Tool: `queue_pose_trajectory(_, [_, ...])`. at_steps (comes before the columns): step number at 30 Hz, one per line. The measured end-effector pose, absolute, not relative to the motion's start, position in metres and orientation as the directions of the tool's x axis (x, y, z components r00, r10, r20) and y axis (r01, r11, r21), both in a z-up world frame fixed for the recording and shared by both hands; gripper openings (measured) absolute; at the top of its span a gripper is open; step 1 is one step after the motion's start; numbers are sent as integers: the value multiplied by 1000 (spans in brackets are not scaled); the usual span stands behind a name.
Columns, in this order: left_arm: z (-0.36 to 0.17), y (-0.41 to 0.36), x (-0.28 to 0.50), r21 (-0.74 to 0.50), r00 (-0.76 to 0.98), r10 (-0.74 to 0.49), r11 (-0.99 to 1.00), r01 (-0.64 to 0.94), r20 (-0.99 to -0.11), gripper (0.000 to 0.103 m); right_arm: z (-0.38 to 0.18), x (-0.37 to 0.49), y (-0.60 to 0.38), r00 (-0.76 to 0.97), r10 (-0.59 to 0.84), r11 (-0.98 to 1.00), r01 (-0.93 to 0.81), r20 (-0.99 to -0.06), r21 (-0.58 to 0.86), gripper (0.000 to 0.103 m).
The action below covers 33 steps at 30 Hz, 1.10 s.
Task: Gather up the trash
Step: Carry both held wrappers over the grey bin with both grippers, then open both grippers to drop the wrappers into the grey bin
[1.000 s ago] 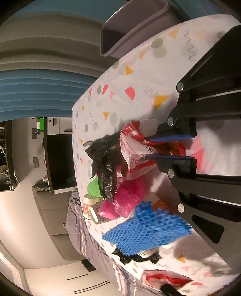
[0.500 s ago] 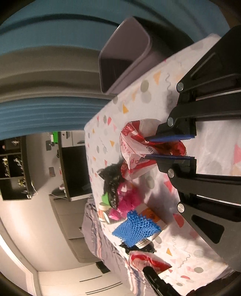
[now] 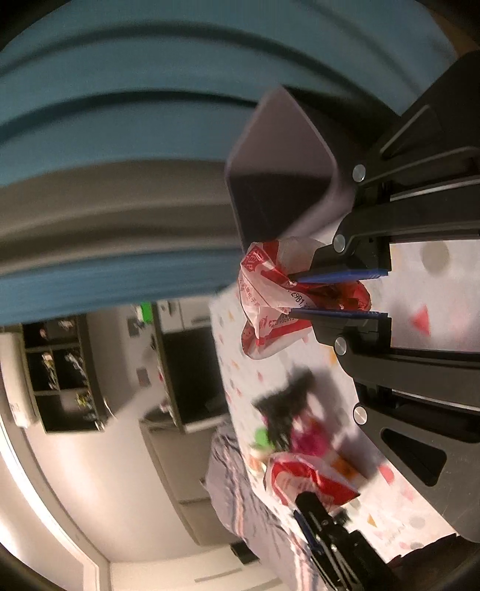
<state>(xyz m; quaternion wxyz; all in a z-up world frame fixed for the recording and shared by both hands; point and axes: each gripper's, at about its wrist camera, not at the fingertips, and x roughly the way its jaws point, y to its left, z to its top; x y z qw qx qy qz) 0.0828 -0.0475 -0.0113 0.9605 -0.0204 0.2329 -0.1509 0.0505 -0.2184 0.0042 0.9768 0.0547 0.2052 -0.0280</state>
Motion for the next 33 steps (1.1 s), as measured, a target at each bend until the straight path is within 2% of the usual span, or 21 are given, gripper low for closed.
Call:
queue_pose_trajectory(12, [-5, -178, 176, -128, 779, -469, 878, 460, -416, 35, 9, 78, -296, 908, -215, 964, 256, -360, 70, 14])
queue_pose_trajectory(20, [-24, -224, 225, -168, 728, -519, 849, 502, -448, 35, 0, 95, -319, 889, -247, 952, 297, -386, 74, 14])
queue_pose_trajectory(33, [-37, -263, 246, -162, 698, -542, 829, 535, -469, 35, -2, 108, -329, 881, -254, 945, 314, -399, 92, 14])
